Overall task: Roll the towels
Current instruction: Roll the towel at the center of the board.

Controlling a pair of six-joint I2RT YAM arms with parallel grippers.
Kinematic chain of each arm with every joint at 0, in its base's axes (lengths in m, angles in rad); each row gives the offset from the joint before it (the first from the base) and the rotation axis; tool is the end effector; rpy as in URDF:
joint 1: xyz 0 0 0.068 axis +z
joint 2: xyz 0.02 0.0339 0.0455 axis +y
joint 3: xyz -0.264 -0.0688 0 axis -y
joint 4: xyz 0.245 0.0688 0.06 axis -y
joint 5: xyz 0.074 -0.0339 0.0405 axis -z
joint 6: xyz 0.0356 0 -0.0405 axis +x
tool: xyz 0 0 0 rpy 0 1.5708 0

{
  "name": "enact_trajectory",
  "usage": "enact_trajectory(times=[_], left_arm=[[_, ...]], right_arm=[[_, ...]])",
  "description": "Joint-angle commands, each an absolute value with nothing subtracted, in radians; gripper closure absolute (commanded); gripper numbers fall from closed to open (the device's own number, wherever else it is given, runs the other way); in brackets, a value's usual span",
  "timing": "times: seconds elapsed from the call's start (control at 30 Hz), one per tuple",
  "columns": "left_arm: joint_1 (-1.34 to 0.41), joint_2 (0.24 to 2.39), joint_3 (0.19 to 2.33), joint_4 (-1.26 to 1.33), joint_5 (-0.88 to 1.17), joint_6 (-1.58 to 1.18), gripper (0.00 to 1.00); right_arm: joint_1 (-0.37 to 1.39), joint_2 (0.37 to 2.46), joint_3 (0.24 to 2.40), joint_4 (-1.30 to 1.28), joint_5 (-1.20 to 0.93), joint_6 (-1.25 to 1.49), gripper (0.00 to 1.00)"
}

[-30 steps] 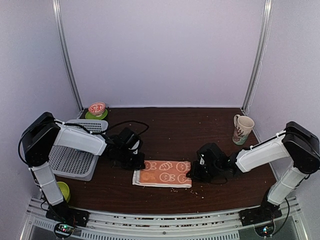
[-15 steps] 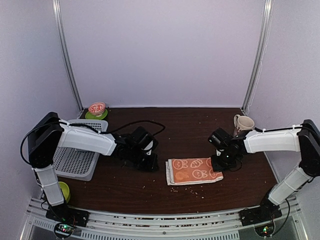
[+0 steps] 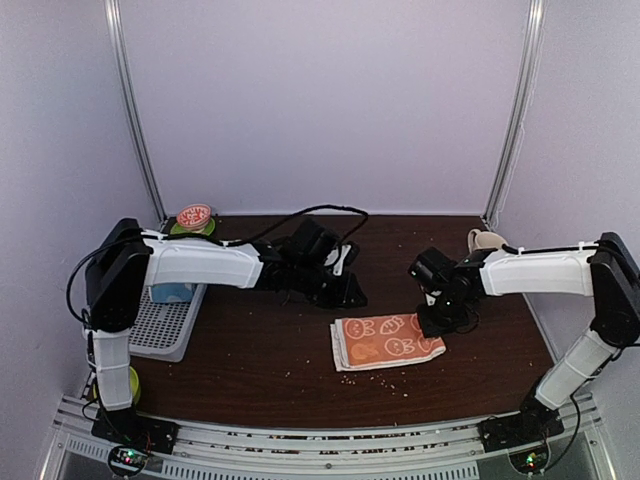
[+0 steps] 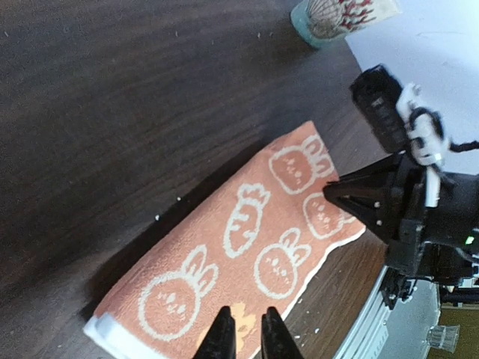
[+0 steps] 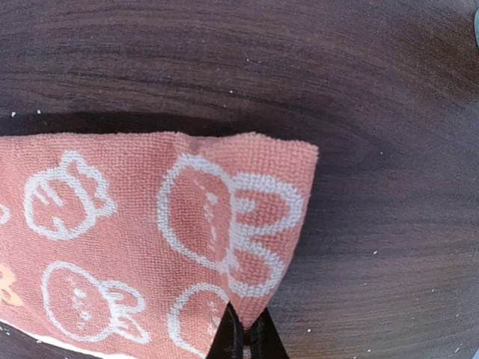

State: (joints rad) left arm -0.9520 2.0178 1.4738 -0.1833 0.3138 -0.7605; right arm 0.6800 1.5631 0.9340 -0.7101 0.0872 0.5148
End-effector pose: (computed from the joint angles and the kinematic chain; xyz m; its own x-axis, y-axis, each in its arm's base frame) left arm 0.2552 -0.3773 0.2044 -0.9056 0.1415 -0.3997 0.3924 0.6369 -0.6636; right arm 0.2169 0.1714 0.1753 -0.9595 -0.1451 -0.2415 -0.1591 0.9865 0.0392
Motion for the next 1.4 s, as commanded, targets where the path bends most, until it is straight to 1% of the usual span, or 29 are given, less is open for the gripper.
enact_trajectory(times=[0.0,0.4,0.73,0.93,0.97,1.1,1.27,1.37], left_arm=[[-0.974,2.113,1.502,-0.149,0.387,-0.752,0.88],[-0.974,2.176,1.464,-0.125,0.385,-0.792,0.93],[-0.973,2.166,1.446,-0.115,0.386,-0.795,0.94],[-0.973,2.163,1.446,-0.11,0.393,-0.796,0.96],[-0.973,2.16,1.442,-0.106,0.394,-0.798,0.96],[-0.973,2.157,1.432,-0.097,0.393,-0.801,0.97],[-0.973,2.162,1.427,-0.09,0.4,-0.807,0.97],[-0.973,2.161,1.421,-0.088,0.4,-0.808,0.98]], right_arm=[[0.692,1.59,0.963,-0.732,0.114,0.477,1.0],[0.761,1.587,1.014,-0.703,0.123,0.508,1.0],[0.794,1.625,1.03,-0.669,0.051,0.524,1.0],[0.814,1.66,1.025,-0.641,0.066,0.57,1.0],[0.822,1.664,1.026,-0.635,0.065,0.576,0.99],[0.834,1.669,1.012,-0.588,0.019,0.61,0.86],[0.834,1.666,0.99,-0.534,-0.051,0.635,0.8],[0.834,1.662,0.974,-0.508,-0.074,0.64,0.74]])
